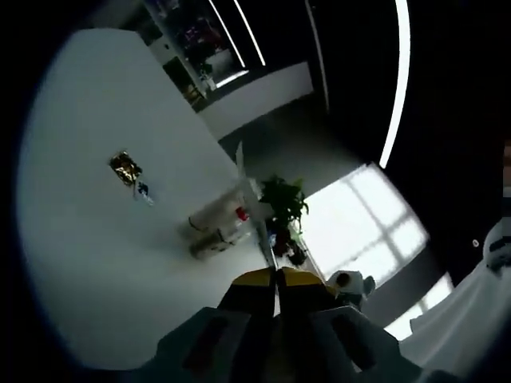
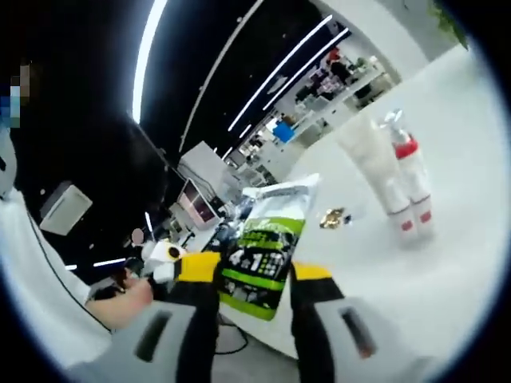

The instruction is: Arrange the skincare products in the storage area until every visible bottle or jar stands upright without overlapping.

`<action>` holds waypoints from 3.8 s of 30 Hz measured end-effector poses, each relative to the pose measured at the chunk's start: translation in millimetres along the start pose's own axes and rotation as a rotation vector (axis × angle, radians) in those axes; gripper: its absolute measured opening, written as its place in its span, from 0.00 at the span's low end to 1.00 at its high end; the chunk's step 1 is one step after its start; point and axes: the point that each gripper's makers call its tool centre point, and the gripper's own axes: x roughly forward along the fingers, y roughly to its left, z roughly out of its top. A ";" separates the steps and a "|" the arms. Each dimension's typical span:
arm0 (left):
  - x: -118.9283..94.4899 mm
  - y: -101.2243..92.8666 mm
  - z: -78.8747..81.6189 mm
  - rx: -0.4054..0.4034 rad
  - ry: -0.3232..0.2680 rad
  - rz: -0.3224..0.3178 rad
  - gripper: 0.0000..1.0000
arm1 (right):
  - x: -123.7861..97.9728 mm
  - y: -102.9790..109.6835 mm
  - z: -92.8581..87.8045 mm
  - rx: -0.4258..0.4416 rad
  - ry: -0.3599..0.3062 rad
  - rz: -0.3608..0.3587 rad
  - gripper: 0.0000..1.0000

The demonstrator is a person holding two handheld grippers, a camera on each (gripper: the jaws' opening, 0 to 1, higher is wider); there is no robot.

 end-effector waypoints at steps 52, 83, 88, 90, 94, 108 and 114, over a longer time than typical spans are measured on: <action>44.1 144.4 -36.0 0.116 0.230 0.413 0.01 | -56.7 -124.5 4.2 -0.301 0.146 -0.402 0.98; 59.8 158.7 -40.8 0.941 0.590 0.450 0.40 | -61.4 -128.2 1.0 -0.279 0.127 -0.429 0.98; 63.1 171.8 -48.6 0.908 0.637 0.451 0.45 | -62.3 -128.9 1.2 -0.280 0.127 -0.436 0.98; 64.8 171.7 -45.2 0.929 0.628 0.448 0.43 | -63.0 -129.4 1.8 -0.278 0.125 -0.440 0.98; 65.6 174.4 -38.8 0.955 0.643 0.436 0.38 | -64.1 -130.2 2.6 -0.270 0.120 -0.446 0.98; 83.5 185.2 -18.3 0.956 0.618 0.484 0.38 | -63.6 -131.4 1.7 -0.265 0.124 -0.453 0.98; 83.3 185.2 -17.8 0.922 0.565 0.574 0.40 | -63.8 -132.4 2.9 -0.259 0.122 -0.455 0.98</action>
